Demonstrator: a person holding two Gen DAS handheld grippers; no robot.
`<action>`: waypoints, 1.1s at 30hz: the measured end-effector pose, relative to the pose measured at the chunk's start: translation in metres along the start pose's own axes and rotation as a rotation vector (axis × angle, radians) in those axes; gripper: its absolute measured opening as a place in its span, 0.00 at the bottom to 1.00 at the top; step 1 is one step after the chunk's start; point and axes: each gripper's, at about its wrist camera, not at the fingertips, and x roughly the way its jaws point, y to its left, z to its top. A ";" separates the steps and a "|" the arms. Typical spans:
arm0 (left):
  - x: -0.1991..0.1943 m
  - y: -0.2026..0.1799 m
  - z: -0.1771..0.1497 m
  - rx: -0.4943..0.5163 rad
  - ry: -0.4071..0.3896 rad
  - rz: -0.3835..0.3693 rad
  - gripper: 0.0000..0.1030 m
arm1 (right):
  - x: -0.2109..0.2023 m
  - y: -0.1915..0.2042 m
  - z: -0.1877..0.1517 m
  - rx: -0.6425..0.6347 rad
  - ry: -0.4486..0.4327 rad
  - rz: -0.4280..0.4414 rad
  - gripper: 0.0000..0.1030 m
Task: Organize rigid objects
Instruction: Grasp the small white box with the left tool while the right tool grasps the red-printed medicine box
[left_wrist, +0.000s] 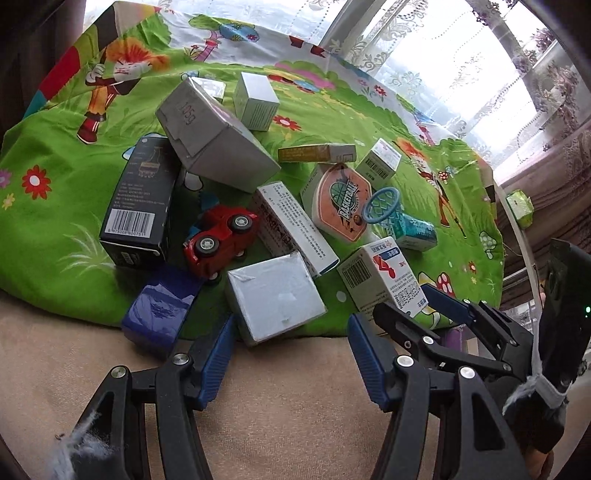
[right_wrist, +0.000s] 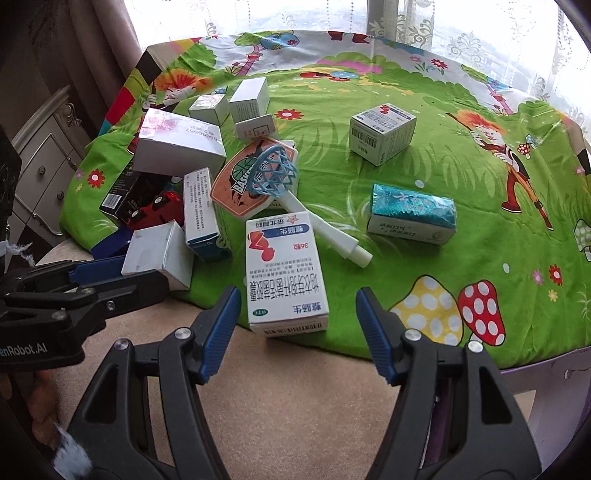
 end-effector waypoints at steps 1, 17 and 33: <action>0.002 0.000 0.000 -0.010 0.003 0.010 0.61 | 0.001 0.000 0.001 -0.003 -0.001 -0.003 0.66; 0.002 0.009 0.003 -0.091 -0.016 0.028 0.52 | 0.000 0.002 -0.003 -0.008 -0.002 -0.001 0.43; -0.021 -0.037 -0.019 0.038 -0.059 -0.077 0.51 | -0.046 -0.015 -0.030 0.082 -0.077 -0.008 0.43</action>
